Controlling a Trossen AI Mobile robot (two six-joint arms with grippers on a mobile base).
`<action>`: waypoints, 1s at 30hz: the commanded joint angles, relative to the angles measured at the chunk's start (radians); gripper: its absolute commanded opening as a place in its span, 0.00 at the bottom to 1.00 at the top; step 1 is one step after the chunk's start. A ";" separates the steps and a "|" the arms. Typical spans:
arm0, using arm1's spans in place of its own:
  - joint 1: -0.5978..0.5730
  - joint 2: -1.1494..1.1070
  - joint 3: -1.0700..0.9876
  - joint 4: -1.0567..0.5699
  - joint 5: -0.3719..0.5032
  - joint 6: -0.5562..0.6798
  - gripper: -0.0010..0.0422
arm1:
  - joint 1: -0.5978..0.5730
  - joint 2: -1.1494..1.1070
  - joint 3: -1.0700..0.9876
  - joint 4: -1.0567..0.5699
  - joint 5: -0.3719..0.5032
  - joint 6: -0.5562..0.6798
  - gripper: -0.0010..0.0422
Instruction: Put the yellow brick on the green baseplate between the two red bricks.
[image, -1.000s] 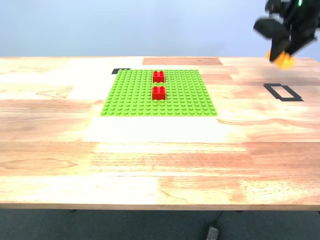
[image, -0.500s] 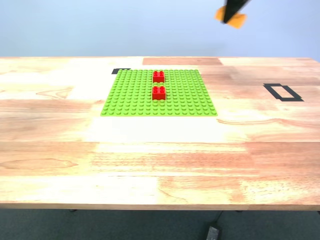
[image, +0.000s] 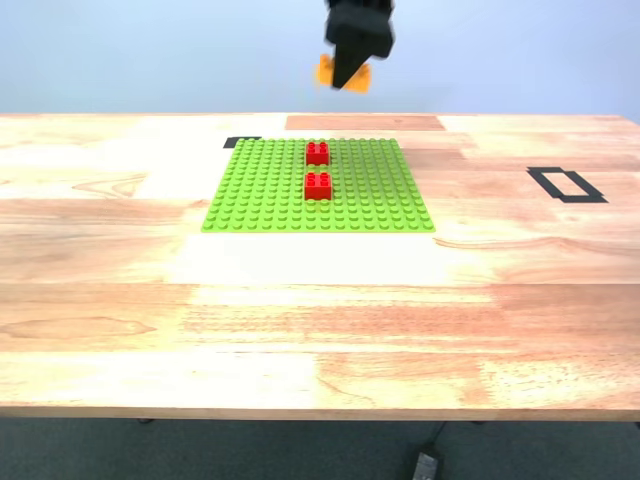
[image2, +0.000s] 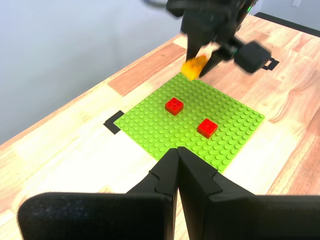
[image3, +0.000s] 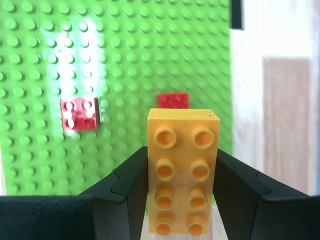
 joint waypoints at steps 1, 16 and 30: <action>0.000 0.000 0.000 0.000 0.000 0.000 0.02 | 0.023 0.056 0.028 -0.007 -0.001 -0.014 0.03; 0.000 0.000 0.000 0.002 0.000 0.000 0.02 | 0.053 0.133 -0.043 0.020 -0.008 -0.013 0.02; 0.000 0.000 0.000 0.000 0.000 0.000 0.02 | 0.052 0.196 -0.058 0.076 -0.026 0.027 0.02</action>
